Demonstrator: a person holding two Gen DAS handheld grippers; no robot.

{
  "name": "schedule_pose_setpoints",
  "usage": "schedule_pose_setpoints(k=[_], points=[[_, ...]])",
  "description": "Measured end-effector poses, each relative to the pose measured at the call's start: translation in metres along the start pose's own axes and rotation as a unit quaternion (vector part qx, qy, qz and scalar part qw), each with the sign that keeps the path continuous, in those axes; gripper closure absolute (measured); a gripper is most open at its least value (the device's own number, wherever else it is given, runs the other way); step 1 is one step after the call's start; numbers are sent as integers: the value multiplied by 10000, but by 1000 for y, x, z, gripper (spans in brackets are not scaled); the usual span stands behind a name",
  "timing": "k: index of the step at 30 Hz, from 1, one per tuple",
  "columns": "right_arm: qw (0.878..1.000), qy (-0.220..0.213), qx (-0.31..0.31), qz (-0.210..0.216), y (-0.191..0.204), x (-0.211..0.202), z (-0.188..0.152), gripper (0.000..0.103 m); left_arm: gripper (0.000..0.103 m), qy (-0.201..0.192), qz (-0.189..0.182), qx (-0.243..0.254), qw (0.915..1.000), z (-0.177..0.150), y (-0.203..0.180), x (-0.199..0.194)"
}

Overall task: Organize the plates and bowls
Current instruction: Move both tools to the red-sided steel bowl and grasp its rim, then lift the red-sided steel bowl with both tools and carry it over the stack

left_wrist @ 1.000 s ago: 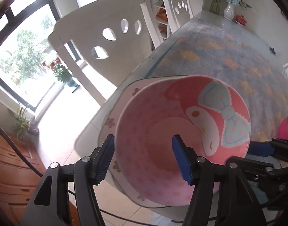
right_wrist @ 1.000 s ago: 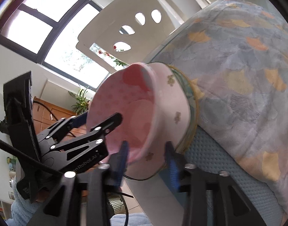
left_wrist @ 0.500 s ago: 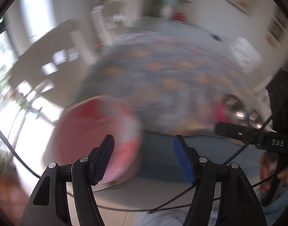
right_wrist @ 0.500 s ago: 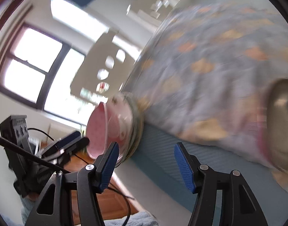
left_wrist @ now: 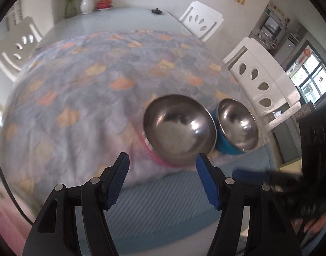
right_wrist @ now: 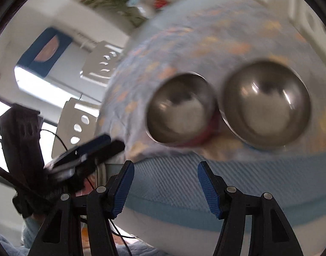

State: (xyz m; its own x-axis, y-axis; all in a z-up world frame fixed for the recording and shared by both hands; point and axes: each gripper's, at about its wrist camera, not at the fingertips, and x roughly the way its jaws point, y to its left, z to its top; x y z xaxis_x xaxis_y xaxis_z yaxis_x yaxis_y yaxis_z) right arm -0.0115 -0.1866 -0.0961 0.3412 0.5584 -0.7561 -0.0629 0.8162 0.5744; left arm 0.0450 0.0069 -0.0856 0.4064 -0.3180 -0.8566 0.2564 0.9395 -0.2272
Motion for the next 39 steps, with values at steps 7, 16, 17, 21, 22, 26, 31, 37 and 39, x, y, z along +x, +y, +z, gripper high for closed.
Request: schedule_pose_setpoints(k=[7, 16, 17, 21, 22, 26, 31, 37, 39], points=[[9995, 75, 311, 75, -8, 13, 2, 43, 40, 296, -270, -292, 9988, 29, 16, 55], [9974, 127, 706, 9, -24, 35, 11, 43, 46, 660, -638, -465, 9947, 30, 34, 88], [9975, 125, 700, 25, -23, 38, 13, 43, 46, 694, -653, -460, 9944, 30, 34, 91], [9983, 14, 572, -102, -17, 44, 22, 43, 55, 732, -683, -439, 9940, 27, 38, 104], [9985, -26, 532, -139, -16, 46, 24, 43, 59, 706, -642, -413, 9946, 25, 40, 109], [9981, -173, 428, -410, -17, 60, 31, 43, 69, 535, -619, -414, 9958, 19, 45, 110], [9983, -329, 325, -358, -20, 67, 31, 59, 81, 374, -572, -361, 9970, 12, 44, 103], [9972, -471, -47, -575, -14, 60, 32, 69, 82, 225, -277, -12, 9994, 3, 27, 85], [9978, -443, -119, -487, -12, 59, 30, 69, 82, 175, -85, 104, 9998, 1, 24, 78]])
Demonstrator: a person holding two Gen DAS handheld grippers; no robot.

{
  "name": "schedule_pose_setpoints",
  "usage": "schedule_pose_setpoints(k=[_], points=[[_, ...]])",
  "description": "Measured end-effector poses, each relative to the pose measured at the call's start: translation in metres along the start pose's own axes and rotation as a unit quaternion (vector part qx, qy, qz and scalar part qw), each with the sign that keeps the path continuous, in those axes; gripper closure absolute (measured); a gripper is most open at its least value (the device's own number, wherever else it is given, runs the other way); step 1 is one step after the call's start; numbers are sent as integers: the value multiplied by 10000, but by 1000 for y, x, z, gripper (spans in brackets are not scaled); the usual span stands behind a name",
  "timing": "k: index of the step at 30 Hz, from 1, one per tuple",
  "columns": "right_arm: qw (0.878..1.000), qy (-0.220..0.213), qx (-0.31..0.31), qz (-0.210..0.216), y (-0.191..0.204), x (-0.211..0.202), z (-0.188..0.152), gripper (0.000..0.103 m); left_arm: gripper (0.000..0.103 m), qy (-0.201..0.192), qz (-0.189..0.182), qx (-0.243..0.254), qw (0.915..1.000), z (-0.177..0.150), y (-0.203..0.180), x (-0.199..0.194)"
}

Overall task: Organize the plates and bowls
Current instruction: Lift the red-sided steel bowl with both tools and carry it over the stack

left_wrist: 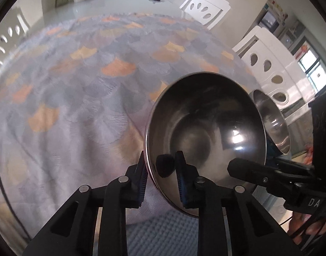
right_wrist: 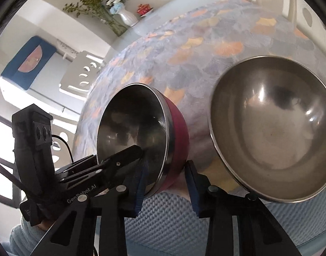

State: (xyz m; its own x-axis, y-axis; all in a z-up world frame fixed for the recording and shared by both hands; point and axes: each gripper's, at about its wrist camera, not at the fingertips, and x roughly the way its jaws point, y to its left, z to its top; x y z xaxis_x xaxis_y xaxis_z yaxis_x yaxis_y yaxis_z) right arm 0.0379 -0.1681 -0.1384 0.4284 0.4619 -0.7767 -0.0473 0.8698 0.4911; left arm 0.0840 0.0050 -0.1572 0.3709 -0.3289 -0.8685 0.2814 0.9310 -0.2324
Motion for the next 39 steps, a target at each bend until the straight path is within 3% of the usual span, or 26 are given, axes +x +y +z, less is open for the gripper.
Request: schedule_pose_setpoints(k=[7, 11, 18, 23, 29, 33, 39], points=[[9985, -124, -526, 81, 22, -10, -1, 69, 80, -373, 197, -102, 9991, -5, 0, -41], [9956, -210, -905, 154, 41, -17, -1, 69, 75, -525, 524, -217, 9970, -11, 4, -59], [9842, 142, -1674, 564, 87, 1, -6, 69, 74, -716, 1088, -845, 9879, -39, 33, -93], [9694, 408, -2289, 793, 123, 15, -18, 69, 70, -1026, 1662, -1145, 9740, -62, 39, -134], [9422, 791, -2998, 1267, 168, 31, -38, 68, 70, -1353, 2073, -1750, 9529, -92, 61, -175], [9263, 1053, -3250, 1590, 198, 45, -53, 68, 70, -1308, 2454, -2041, 9386, -118, 68, -192], [9042, 1390, -3577, 1873, 235, 62, -80, 68, 69, -1288, 2688, -2578, 9191, -157, 86, -208]])
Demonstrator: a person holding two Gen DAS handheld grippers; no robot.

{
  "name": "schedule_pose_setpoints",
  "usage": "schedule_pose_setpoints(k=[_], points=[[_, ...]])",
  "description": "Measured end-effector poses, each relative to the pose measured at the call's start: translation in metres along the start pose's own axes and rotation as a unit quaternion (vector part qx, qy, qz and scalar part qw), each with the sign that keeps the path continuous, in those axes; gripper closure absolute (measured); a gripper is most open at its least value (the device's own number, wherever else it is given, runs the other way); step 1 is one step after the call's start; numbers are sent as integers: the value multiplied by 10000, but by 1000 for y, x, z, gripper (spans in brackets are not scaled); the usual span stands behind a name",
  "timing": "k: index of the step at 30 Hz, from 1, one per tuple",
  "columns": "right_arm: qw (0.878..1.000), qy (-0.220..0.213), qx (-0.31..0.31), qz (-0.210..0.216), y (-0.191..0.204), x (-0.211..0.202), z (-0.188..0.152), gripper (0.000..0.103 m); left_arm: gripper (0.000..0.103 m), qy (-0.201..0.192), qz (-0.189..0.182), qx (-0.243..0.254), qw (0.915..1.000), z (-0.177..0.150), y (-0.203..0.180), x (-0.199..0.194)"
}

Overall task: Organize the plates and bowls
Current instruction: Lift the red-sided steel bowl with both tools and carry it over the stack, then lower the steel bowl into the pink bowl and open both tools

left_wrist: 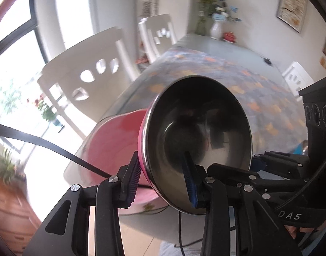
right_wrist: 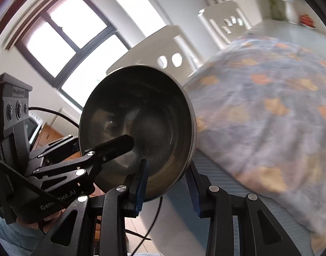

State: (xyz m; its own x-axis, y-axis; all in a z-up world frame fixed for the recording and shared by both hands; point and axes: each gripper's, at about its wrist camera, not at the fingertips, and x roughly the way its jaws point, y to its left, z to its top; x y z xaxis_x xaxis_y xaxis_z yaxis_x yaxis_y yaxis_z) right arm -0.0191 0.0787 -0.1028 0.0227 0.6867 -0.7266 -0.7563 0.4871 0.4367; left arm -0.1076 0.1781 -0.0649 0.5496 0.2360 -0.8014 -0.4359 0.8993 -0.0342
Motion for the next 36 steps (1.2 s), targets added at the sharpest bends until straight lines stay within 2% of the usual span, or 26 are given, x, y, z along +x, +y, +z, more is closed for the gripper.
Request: schedule_pose_setpoints(k=[7, 11, 16, 25, 28, 33, 36], points=[[9989, 201, -331, 281, 26, 31, 12, 67, 69, 37, 313, -422, 9986, -10, 36, -4], [9981, 240, -390, 404, 36, 43, 16, 67, 69, 136, 306, -637, 9974, -11, 51, 3], [9981, 180, -210, 544, 36, 54, 25, 66, 68, 299, 276, -654, 9970, -16, 56, 10], [9982, 299, 13, 516, 29, 59, 23, 64, 65, 344, 205, -518, 9979, -5, 56, 25], [9979, 337, -22, 548, 30, 59, 24, 60, 60, 370, 252, -513, 9977, -6, 59, 25], [9972, 241, -83, 699, 32, 49, 23, 47, 57, 287, 387, -602, 9970, -5, 66, 16], [9978, 217, -100, 622, 32, 45, 23, 46, 56, 181, 458, -622, 9969, -2, 68, 9]])
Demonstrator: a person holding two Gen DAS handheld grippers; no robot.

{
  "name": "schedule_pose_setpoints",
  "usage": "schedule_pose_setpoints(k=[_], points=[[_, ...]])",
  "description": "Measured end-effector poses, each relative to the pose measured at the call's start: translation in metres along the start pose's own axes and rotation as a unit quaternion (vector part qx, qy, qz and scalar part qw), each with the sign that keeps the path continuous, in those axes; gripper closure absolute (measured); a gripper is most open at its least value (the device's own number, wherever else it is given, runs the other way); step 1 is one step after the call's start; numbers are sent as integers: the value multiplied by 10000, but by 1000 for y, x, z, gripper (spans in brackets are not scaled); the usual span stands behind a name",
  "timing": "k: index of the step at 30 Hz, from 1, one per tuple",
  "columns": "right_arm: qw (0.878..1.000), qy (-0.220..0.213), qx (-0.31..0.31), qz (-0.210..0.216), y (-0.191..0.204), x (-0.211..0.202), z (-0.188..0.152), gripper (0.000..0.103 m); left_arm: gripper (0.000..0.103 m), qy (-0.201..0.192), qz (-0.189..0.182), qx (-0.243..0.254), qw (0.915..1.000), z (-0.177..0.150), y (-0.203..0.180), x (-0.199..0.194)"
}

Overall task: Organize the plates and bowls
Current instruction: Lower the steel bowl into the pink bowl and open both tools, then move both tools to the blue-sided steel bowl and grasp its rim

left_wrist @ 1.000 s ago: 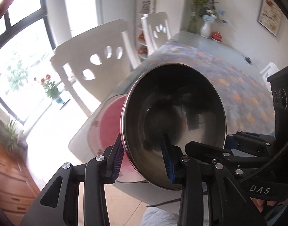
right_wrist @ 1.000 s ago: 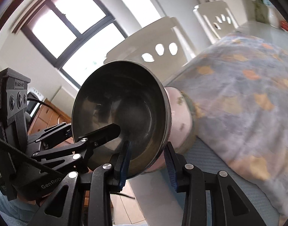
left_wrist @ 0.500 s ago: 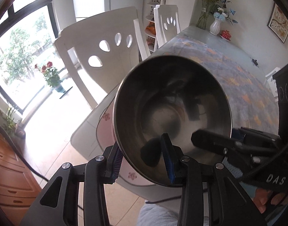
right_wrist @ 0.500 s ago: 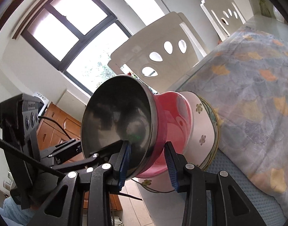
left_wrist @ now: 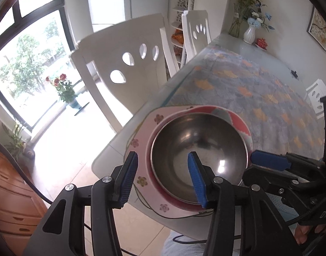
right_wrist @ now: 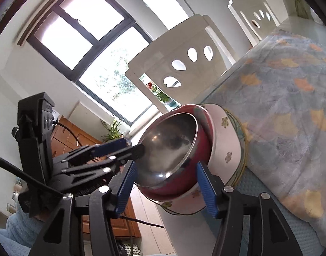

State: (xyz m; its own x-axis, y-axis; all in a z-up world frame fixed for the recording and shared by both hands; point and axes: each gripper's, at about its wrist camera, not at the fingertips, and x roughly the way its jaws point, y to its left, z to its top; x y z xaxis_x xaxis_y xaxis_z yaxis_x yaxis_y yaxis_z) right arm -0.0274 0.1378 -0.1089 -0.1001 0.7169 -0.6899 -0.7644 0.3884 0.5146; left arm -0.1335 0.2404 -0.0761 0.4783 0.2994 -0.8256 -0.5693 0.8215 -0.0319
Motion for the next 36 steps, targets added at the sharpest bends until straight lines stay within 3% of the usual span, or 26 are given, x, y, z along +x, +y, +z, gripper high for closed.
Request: schedule_pose_setpoints(k=[11, 14, 18, 20, 26, 36], points=[[9977, -216, 599, -231, -27, -37, -20, 45, 52, -123, -236, 403, 9988, 4, -35, -11], [9954, -349, 838, -313, -39, -55, -29, 45, 51, -159, -553, 569, 9967, 4, -57, -16], [9907, -512, 1158, -492, -56, -79, -42, 43, 52, 38, -1362, 773, 9877, 5, -100, -12], [9863, -614, 1404, -610, -67, -94, -52, 43, 51, 93, -1474, 1076, 9832, 5, -127, -8], [9581, -1139, 2406, -1056, -108, -151, -95, 42, 50, 368, -2158, 2054, 9539, 2, -207, 3], [8911, -1948, 3655, -1853, -143, -243, -176, 41, 48, 857, -3053, 3369, 8865, -21, -339, 16]])
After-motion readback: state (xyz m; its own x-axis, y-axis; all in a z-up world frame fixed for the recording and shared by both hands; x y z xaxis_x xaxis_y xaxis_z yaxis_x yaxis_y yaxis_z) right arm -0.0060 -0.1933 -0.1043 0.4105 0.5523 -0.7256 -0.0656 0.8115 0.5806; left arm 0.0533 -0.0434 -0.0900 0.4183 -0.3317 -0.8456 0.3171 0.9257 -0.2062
